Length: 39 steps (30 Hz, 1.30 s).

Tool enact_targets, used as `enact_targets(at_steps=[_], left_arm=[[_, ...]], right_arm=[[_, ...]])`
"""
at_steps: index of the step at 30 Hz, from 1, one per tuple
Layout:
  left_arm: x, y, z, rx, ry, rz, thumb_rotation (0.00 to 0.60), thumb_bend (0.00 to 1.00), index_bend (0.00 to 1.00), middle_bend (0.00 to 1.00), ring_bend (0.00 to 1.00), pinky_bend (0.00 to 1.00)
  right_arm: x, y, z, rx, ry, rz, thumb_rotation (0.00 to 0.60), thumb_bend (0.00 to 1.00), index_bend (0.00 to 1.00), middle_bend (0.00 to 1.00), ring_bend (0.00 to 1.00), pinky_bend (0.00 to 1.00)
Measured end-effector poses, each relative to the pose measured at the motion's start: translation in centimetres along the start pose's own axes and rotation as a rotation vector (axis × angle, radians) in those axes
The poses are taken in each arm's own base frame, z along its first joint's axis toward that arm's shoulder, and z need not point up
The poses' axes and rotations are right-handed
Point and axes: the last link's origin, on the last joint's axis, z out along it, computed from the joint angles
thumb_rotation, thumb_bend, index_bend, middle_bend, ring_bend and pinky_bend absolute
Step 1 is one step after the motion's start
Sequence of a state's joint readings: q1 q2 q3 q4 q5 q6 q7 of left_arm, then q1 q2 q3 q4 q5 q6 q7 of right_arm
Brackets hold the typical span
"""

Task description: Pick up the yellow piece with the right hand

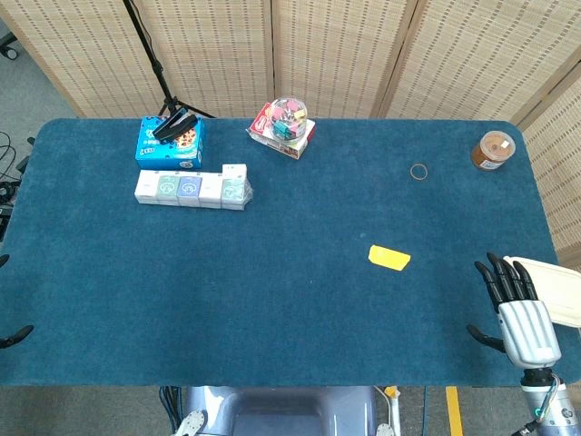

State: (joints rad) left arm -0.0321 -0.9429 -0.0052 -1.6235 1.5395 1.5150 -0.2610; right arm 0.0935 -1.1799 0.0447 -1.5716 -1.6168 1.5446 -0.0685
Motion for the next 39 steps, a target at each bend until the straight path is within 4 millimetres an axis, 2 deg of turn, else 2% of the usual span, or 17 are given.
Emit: enact_targets(at_steps=[15, 22, 31, 39], left_arm=[[0.1, -0.1, 0.1, -0.002, 0.002, -0.006, 0.6, 0.0, 0.0, 0.0, 0.0, 0.0], [0.3, -0.1, 0.4, 0.004, 0.001, -0.017, 0.6, 0.0, 0.0, 0.0, 0.0, 0.0], [0.2, 0.0, 0.7, 0.014, -0.002, -0.009, 0.6, 0.0, 0.0, 0.0, 0.0, 0.0], [0.2, -0.2, 1.1, 0.034, -0.003, -0.014, 0.6, 0.0, 0.0, 0.0, 0.0, 0.0]], right_arm=[[-1.0, -0.1, 0.2, 0.011, -0.048, -0.007, 0.6, 0.0, 0.05, 0.0, 0.0, 0.0], [-1.7, -0.7, 1.4, 0.036, -0.078, -0.007, 0.6, 0.0, 0.05, 0.0, 0.0, 0.0], [-2.4, -3.6, 6.2, 0.176, -0.132, -0.05, 0.6, 0.0, 0.05, 0.0, 0.0, 0.0], [-4.8, -7.1, 11.7, 0.303, -0.188, -0.094, 0.6, 0.0, 0.06, 0.0, 0.0, 0.0]])
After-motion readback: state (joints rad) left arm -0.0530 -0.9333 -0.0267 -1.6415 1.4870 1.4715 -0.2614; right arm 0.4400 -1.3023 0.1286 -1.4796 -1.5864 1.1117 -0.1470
